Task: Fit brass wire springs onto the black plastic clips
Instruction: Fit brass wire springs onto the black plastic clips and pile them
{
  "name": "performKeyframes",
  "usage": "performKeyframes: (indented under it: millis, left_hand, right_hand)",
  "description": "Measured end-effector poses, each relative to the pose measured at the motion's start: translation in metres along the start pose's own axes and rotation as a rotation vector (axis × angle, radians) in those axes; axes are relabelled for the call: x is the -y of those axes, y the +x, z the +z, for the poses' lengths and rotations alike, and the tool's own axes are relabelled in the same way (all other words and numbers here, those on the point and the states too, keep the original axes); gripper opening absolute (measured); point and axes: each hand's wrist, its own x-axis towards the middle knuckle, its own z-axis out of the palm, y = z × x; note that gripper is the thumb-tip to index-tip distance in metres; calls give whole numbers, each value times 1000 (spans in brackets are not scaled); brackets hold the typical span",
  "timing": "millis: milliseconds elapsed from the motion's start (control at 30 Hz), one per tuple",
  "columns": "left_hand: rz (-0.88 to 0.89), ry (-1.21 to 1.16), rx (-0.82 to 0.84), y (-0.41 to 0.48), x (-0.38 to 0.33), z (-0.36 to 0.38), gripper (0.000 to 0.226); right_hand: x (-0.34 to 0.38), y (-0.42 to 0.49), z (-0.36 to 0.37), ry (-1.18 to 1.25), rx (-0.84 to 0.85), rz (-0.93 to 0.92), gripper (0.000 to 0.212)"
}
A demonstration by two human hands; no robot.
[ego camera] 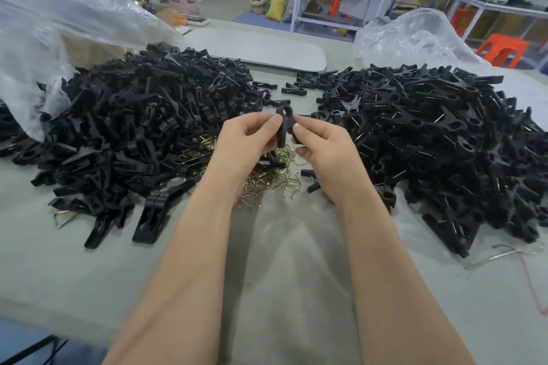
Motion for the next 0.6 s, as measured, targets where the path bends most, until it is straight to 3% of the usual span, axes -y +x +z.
performKeyframes:
  millis: [67,167,233,300,333,400,467,533,600]
  left_hand:
    - [-27,-20,20,0,0,-1,6]
    - [-79,-60,107,0,0,-3,22]
    - [-93,-97,178,-1,-3,-5,21]
    - [-83,-149,134,-1,-5,-7,11]
    - [-78,-211,65,1,-5,-8,10]
    - [-112,-478,-124,4,-7,-12,9]
    - [-169,-796,-290,6,-9,-17,6]
    - [-205,-971,-376,7,-12,-21,4]
    - [-225,-1029,-395,5,-14,-20,4]
  right_hand:
    - [3,0,-4,137,72,50,23]
    - [10,0,-6,366,136,133,22]
    - [12,1,-3,454,62,213,11]
    - [10,3,1,475,-51,248,4]
    - [9,3,3,358,-114,218,6]
    - [3,2,5,-155,-186,100,24]
    - [-1,-3,10,-618,-97,36,44]
    - [-3,-7,19,-871,48,44,51]
    - [-5,-8,30,-983,100,-11,40]
